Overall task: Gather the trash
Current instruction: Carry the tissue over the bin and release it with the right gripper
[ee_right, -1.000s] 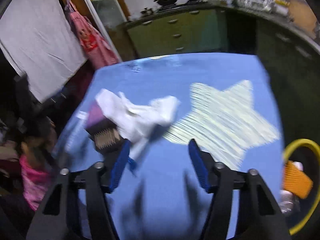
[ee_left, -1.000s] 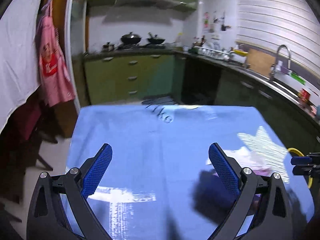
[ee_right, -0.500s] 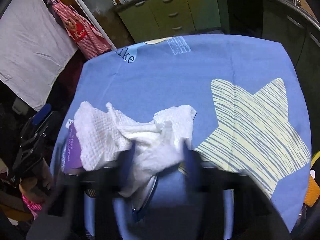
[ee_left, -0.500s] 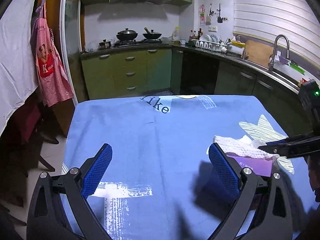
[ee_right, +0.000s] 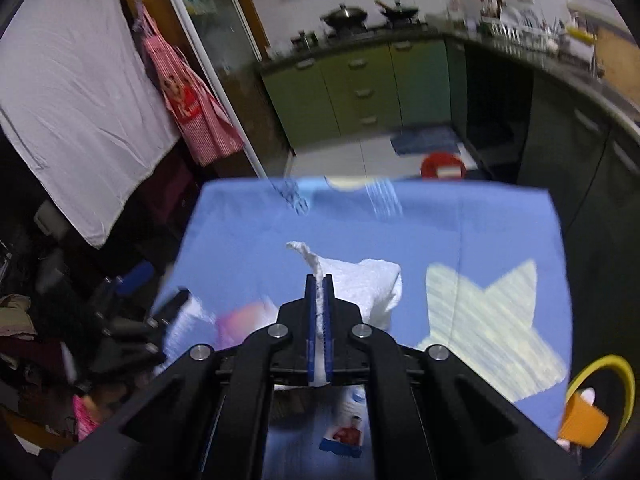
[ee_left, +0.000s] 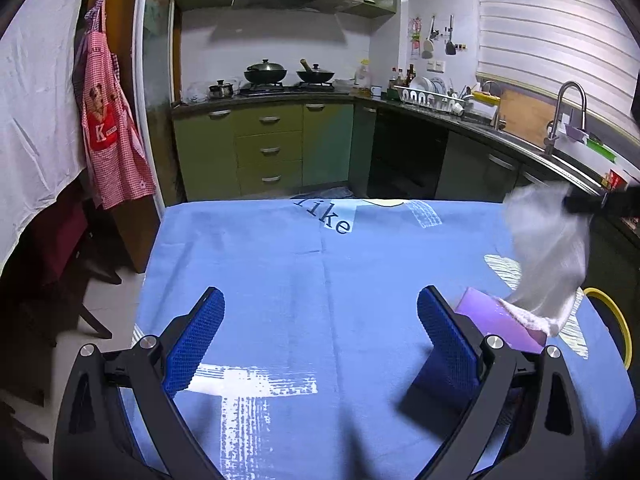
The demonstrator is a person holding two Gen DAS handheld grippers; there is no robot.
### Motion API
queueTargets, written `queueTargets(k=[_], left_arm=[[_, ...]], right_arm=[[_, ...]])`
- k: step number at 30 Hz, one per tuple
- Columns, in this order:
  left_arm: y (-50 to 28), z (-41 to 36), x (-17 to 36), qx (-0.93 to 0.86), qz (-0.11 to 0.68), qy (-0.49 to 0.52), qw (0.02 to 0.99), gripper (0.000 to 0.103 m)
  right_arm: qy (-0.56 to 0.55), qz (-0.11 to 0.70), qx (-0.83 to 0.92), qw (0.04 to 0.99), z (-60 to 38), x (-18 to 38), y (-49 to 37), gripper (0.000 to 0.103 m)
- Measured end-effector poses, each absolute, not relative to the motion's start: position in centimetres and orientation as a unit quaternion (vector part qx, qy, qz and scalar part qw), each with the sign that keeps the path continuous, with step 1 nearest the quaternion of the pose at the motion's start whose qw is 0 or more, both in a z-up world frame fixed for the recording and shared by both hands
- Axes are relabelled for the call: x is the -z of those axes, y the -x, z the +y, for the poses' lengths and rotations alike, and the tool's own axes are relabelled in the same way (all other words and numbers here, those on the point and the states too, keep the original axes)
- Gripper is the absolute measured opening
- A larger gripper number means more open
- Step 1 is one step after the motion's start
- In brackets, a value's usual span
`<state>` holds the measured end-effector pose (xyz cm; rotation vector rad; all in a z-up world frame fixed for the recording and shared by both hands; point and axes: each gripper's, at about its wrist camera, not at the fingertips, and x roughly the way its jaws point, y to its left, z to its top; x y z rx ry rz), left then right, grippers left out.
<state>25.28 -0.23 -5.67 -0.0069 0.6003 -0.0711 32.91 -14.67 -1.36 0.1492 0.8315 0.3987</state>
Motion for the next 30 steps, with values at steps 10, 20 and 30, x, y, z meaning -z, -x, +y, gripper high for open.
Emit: queueTargets(k=[10, 20, 30], left_arm=[[-25.2, -0.3, 5.7, 0.035, 0.296, 0.0, 0.955, 0.096], [-25.1, -0.4, 5.7, 0.034, 0.297, -0.001, 0.954, 0.096], [-25.1, -0.3, 5.7, 0.033, 0.298, 0.0, 0.954, 0.096]], right_arm=[[-0.062, 0.319, -0.183, 0.928, -17.0, -7.4, -30.3, 0.003], [-0.04, 0.289, -0.073, 0.954, -25.8, -12.6, -26.3, 0.003], [-0.056, 0.355, 0.066, 0.931, -37.3, -7.5, -23.1, 0.003]])
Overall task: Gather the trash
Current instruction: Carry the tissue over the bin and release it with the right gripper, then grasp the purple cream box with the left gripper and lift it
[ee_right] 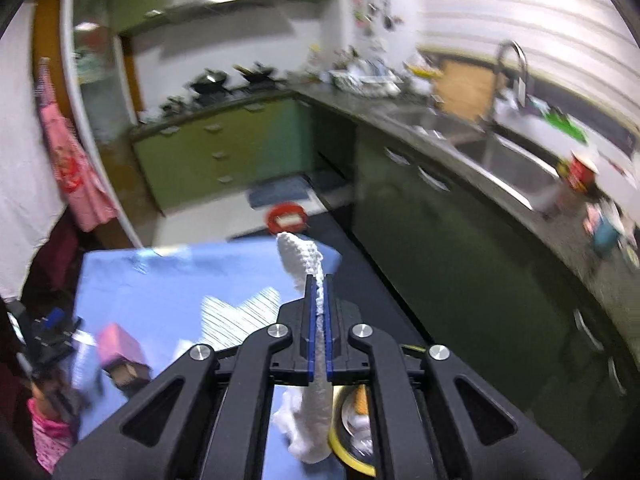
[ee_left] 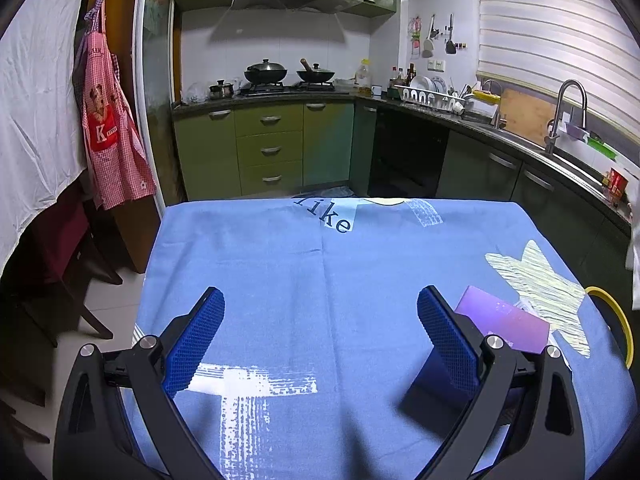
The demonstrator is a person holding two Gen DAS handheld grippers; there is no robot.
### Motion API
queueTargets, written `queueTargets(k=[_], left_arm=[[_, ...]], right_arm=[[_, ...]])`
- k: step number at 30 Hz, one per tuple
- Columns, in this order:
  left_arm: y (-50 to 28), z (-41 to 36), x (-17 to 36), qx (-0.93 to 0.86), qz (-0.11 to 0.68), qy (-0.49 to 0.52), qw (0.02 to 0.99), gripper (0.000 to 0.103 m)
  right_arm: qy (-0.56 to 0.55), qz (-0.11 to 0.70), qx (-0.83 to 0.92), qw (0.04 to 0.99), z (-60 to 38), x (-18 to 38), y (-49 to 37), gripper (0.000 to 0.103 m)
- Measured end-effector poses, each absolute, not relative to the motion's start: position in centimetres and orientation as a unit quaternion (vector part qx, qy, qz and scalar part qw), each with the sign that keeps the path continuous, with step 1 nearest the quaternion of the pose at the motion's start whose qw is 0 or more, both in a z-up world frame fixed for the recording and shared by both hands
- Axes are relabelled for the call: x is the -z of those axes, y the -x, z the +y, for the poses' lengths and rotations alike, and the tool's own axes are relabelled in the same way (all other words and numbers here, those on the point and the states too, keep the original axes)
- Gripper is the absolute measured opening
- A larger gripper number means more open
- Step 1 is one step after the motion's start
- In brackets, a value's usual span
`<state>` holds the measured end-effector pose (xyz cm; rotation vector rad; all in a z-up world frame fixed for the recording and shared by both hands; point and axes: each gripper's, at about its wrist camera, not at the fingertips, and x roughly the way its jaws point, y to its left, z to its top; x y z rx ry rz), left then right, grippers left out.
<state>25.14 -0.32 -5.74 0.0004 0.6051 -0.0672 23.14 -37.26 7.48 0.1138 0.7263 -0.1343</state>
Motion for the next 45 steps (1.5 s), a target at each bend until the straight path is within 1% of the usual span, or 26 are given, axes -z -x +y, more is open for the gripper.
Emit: queueTargets(k=[6, 7, 8, 9, 10, 14, 17, 20, 23, 30, 45], left_arm=[[-25.2, -0.6, 6.0, 0.035, 0.301, -0.003, 0.953, 0.096], [-25.3, -0.6, 6.1, 0.036, 0.301, -0.003, 0.953, 0.096], [-25.2, -0.6, 6.1, 0.037, 0.302, -0.003, 0.953, 0.096], [-25.2, -0.7, 6.2, 0.039, 0.302, -0.004, 0.953, 0.096], [-25.2, -0.7, 6.2, 0.039, 0.301, -0.005, 0.953, 0.096], [-25.3, -0.8, 6.3, 0.042, 0.303, -0.004, 0.952, 0.096], [-25.2, -0.9, 6.3, 0.054, 0.305, -0.001, 0.951, 0.096], [-25.1, -1.2, 6.0, 0.102, 0.306, 0.014, 0.946, 0.096], [-25.2, -2.1, 5.9, 0.176, 0.325, 0.025, 0.929, 0.096], [-25.7, -5.3, 6.0, 0.239, 0.343, -0.04, 0.907, 0.097], [-27.6, -6.9, 6.8, 0.346, 0.366, -0.055, 0.862, 0.097]], right_arm=[[-0.089, 0.408, 0.113, 0.901, -42.5, -0.8, -22.4, 0.004], [-0.092, 0.422, 0.116, 0.894, -43.0, 0.3, -22.6, 0.014], [-0.092, 0.437, 0.12, 0.887, -43.4, 1.3, -22.6, 0.034], [-0.091, 0.444, 0.131, 0.882, -43.9, 2.3, -22.4, 0.042], [-0.083, 0.446, 0.146, 0.879, -44.1, 3.0, -22.1, 0.048], [-0.089, 0.436, 0.146, 0.884, -43.4, 3.8, -20.1, 0.049], [-0.084, 0.429, 0.137, 0.889, -41.9, 4.8, -18.5, 0.053], [-0.095, 0.428, 0.107, 0.892, -40.0, 5.9, -17.2, 0.053], [-0.104, 0.436, 0.078, 0.891, -38.0, 7.4, -16.5, 0.054], [-0.118, 0.448, 0.039, 0.885, -35.5, 9.8, -15.9, 0.054], [-0.125, 0.458, 0.021, 0.88, -34.6, 10.8, -17.1, 0.056]])
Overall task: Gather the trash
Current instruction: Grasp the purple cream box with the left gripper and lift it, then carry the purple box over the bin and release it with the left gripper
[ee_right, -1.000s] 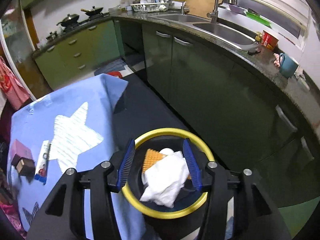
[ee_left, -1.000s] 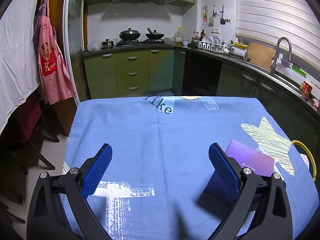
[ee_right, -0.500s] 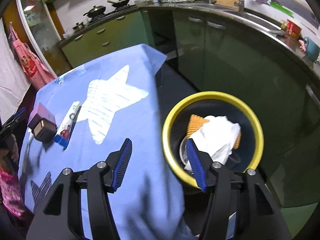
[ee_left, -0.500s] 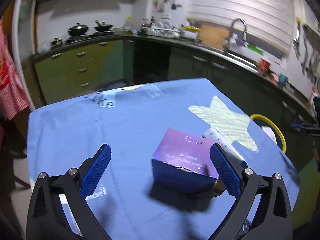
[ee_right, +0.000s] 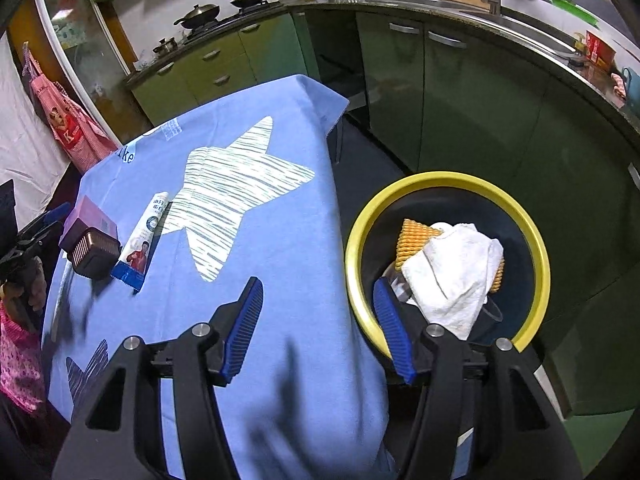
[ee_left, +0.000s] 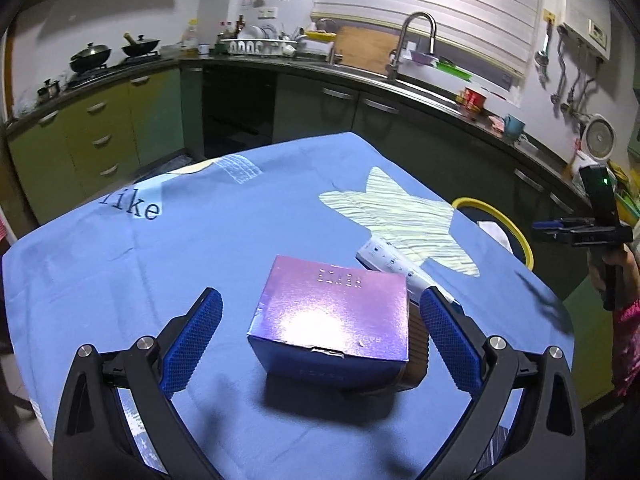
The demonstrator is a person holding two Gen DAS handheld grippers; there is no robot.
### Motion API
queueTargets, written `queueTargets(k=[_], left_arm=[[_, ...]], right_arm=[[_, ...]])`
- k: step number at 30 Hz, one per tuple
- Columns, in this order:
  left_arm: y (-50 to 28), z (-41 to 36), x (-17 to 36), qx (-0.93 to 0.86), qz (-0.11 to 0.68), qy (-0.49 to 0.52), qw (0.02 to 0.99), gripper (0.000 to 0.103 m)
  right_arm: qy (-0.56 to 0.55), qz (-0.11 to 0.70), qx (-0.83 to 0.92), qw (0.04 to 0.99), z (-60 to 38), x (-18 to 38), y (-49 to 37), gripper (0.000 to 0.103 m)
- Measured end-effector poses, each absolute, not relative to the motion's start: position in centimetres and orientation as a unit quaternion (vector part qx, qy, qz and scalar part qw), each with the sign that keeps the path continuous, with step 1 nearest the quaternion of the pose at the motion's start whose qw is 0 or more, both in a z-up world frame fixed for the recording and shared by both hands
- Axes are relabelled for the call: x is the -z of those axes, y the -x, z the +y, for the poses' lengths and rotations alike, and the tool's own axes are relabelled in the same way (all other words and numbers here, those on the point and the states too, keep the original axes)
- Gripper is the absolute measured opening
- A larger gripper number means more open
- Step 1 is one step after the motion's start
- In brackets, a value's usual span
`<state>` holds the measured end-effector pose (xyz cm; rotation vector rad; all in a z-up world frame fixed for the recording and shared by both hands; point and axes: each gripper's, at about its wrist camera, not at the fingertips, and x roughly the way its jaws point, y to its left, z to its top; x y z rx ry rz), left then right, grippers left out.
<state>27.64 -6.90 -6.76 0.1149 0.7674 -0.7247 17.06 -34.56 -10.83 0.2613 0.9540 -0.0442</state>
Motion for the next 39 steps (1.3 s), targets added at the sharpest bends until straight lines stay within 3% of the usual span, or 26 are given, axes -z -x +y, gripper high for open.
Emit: queueTargets(k=[7, 14, 23, 39], left_arm=[[-28.3, -8.3, 7.7, 0.354, 0.372, -0.083, 0.854, 0.097], [-29.1, -8.8, 8.7, 0.363, 0.387, -0.098, 0.842, 0.079], [-29.1, -8.2, 8.7, 0.366, 0.382, -0.09, 0.844, 0.077], [-26.7, -9.7, 1.7, 0.328, 0.335, -0.126, 0.874, 0.077]], right_arm=[[-0.121, 0.461, 0.014, 0.879, -33.9, 10.9, -17.4, 0.058], [-0.119, 0.464, 0.009, 0.878, -33.7, 11.0, -17.5, 0.058], [-0.116, 0.467, 0.005, 0.876, -33.2, 11.1, -17.5, 0.058], [-0.119, 0.45, 0.002, 0.885, -33.6, 10.2, -16.3, 0.058]])
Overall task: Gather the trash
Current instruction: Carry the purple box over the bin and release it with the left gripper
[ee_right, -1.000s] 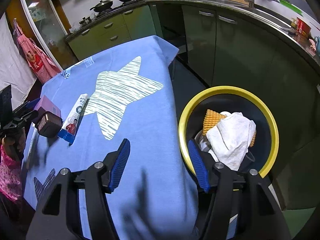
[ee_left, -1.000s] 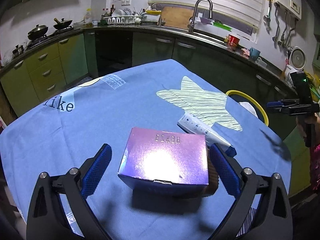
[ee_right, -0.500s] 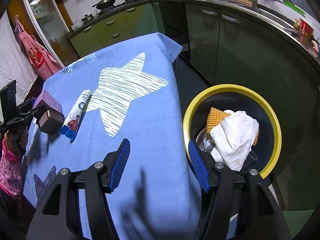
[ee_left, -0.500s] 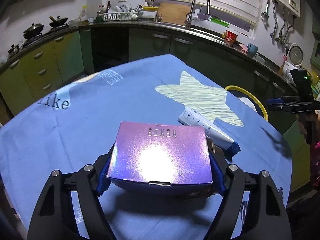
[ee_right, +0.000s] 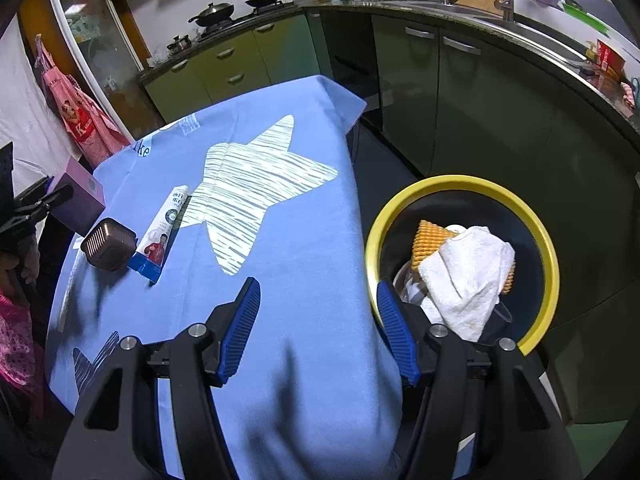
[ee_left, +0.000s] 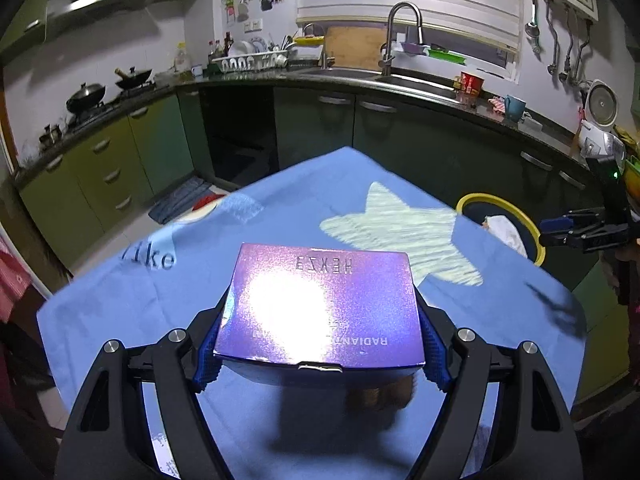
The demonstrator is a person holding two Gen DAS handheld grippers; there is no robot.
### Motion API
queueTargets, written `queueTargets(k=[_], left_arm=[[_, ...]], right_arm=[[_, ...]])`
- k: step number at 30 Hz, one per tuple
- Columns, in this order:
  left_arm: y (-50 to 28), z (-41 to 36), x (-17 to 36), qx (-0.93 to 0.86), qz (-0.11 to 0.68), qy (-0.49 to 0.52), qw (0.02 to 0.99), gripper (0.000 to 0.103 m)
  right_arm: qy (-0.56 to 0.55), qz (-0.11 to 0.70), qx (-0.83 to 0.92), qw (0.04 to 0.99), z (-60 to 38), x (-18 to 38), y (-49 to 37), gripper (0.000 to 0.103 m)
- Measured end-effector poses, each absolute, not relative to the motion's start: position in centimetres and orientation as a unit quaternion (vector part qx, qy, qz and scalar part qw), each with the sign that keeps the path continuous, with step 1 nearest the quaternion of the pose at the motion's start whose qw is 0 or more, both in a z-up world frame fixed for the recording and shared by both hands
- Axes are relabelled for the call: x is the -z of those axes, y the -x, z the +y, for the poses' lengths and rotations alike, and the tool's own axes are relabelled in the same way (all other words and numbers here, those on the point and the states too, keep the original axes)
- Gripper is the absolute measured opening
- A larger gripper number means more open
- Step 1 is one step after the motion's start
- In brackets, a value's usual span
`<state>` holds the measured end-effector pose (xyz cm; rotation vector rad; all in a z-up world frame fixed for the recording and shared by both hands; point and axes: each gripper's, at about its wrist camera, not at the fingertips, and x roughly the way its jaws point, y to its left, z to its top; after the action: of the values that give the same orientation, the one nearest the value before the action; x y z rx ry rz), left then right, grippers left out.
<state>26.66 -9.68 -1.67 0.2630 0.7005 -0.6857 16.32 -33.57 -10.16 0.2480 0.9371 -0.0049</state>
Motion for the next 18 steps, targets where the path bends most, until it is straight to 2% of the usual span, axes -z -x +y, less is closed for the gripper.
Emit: queueTargets(k=[7, 12, 18], left_arm=[[-25.2, -16.7, -1.5, 0.377, 0.328, -0.135, 0.856, 0.077], [-23.8, -25.9, -2.6, 0.44, 0.324, -0.157, 0.823, 0.077], [-21.9, -37.3, -1.5, 0.502, 0.332, -0.185, 0.777, 0.077]], right_arm=[[-0.125, 0.433, 0.035, 0.892, -36.4, 9.2, -13.2, 0.058], [-0.143, 0.422, 0.07, 0.893, -39.7, 9.1, -10.0, 0.058], [-0.173, 0.405, 0.116, 0.89, -44.2, 9.4, -5.7, 0.058]])
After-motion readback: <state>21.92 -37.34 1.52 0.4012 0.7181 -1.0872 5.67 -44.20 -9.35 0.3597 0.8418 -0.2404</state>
